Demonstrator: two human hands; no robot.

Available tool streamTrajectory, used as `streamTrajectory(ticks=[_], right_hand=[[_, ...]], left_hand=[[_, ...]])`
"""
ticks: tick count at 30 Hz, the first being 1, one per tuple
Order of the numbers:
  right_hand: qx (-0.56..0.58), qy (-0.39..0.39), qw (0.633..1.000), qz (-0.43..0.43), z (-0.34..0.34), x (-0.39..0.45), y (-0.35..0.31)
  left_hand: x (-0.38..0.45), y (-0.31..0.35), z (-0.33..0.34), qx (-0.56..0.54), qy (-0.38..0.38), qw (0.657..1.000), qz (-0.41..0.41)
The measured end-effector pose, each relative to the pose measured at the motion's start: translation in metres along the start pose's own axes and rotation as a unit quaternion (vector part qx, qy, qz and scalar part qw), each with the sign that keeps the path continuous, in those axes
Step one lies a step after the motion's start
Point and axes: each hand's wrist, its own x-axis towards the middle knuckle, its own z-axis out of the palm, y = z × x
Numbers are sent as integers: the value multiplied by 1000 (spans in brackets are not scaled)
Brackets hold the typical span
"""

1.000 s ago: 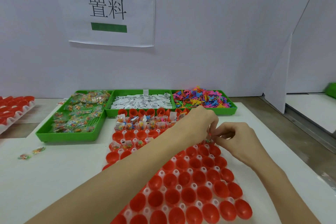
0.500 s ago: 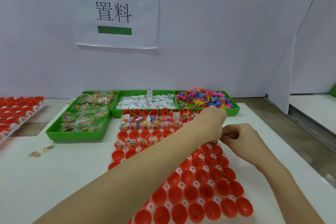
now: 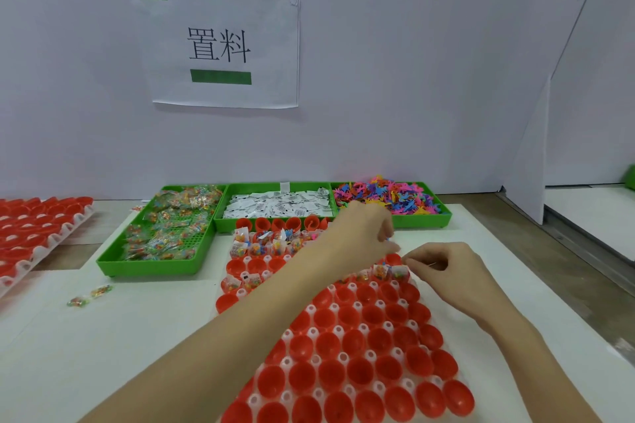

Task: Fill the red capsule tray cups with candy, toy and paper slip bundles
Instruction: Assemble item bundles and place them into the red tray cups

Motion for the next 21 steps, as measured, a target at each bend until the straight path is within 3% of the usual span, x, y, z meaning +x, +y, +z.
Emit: streamTrajectory(ticks=[4, 7, 9, 13, 16, 21], right_hand=[[0, 20, 1000, -4, 1, 0, -2], [6, 39, 999, -7, 2, 0, -6], [6, 48, 999, -11, 2, -1, -8], [1, 50, 999, -15, 2, -2, -10], [-7, 51, 999, -16, 3, -3, -11], [-21, 42, 999, -16, 6, -3, -11]], left_hand=[[-31, -59, -21, -4, 114, 991, -66], [-63, -114, -46, 64, 223, 962, -140], [-85, -152, -63, 114, 254, 938, -205], [-121, -203, -85, 154, 169, 915, -333], [-136, -214, -85, 149, 117, 931, -312], [-141, -216, -85, 127, 126, 941, -288]])
